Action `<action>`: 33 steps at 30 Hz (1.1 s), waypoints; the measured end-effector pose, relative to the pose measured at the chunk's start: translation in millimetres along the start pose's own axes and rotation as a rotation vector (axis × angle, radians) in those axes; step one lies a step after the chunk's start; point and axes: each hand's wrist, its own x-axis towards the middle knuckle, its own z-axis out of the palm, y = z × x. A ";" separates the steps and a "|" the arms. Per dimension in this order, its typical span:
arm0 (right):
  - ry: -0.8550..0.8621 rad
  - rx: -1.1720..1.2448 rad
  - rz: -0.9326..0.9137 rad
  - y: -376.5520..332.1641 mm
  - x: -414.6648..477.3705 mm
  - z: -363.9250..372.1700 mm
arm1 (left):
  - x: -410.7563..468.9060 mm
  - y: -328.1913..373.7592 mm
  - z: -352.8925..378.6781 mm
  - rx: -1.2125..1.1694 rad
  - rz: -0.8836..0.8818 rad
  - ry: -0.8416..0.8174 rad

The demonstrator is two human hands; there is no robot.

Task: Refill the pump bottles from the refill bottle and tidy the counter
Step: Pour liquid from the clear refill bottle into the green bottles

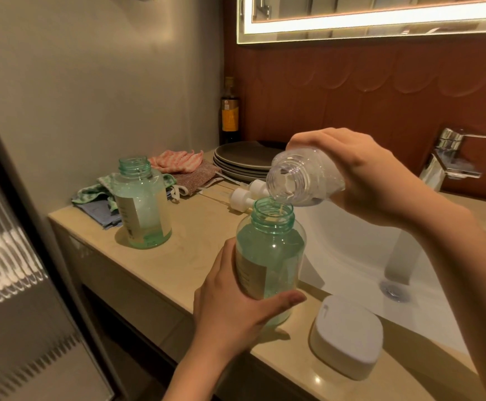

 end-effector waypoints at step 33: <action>0.010 -0.030 -0.013 -0.9 0.5 -0.6 | 0.2 0.5 -0.6 0.005 -0.010 -0.008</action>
